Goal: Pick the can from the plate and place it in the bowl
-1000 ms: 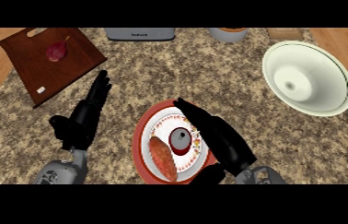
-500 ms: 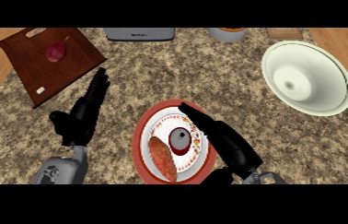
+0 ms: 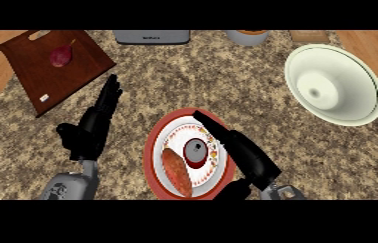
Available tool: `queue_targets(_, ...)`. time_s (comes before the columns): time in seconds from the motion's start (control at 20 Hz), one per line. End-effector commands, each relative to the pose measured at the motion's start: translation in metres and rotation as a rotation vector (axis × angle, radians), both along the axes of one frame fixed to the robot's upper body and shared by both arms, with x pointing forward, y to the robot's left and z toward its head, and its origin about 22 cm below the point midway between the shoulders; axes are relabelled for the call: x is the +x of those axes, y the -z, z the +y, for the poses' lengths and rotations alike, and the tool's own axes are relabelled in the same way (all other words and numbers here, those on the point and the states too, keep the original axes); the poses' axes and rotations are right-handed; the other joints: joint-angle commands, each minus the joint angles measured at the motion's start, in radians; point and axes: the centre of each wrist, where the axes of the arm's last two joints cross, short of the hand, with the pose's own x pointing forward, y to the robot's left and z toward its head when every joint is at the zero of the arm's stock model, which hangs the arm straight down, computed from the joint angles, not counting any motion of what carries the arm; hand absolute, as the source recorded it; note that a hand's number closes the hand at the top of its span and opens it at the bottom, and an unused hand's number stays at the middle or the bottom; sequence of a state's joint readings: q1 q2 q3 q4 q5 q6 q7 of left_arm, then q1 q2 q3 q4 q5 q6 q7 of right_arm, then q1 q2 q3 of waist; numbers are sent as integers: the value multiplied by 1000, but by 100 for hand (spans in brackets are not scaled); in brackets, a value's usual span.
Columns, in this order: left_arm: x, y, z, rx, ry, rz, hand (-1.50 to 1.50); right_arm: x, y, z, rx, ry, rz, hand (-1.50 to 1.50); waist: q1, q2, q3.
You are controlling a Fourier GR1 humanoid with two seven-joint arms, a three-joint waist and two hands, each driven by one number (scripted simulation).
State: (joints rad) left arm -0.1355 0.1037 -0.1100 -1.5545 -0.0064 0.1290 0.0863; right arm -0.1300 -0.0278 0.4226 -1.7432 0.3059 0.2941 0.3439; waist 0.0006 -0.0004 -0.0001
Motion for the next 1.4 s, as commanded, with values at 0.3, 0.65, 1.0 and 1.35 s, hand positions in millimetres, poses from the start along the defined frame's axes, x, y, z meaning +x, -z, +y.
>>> queue_targets(0.3, 13, 5, -5, 0, -9, 3, 0, -4, 41, 25, 21, 19, 41, -150, 1, 1, 0)
queue_targets(0.65, 10, -23, 6, -2, 4, -13, 0, 6, 52, 25, 10, 14, 51, -150, 1, 0, 0)
queue_targets(1.0, -4, 14, -3, -6, 9, 5, 0, 23, 69, 27, -174, 75, -22, -150, 3, 1, 0)
queue_targets(1.35, 2, 8, 21, 4, 2, 5, 0, 17, 90, 33, -136, 12, 23, -150, 1, 0, 0)
